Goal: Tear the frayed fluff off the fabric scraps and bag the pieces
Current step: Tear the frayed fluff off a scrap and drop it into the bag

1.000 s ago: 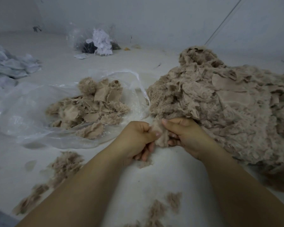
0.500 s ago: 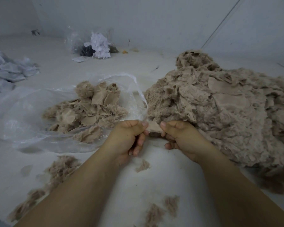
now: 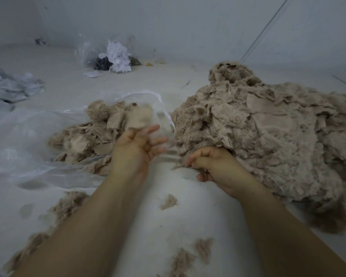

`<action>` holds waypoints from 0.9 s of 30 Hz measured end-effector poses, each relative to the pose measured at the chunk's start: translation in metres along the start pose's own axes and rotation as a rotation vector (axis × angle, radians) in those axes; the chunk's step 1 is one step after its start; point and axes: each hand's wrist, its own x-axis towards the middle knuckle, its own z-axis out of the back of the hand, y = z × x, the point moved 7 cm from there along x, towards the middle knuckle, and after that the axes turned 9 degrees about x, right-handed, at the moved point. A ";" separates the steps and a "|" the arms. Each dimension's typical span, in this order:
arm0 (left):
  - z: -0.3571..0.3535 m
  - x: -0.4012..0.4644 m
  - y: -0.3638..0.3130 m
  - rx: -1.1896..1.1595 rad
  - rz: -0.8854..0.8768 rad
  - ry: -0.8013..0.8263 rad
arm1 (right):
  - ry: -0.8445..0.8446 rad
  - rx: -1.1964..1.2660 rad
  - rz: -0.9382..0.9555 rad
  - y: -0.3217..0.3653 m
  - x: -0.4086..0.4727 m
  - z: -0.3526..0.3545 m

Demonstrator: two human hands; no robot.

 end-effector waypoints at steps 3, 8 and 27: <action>0.002 0.005 0.016 0.121 0.076 -0.072 | 0.007 -0.002 0.001 0.000 0.001 -0.001; -0.023 0.002 0.041 0.819 -0.042 0.063 | -0.032 0.009 0.021 0.000 0.002 0.001; -0.046 -0.067 0.050 1.276 -0.212 0.247 | -0.077 0.223 -0.039 -0.003 0.001 0.005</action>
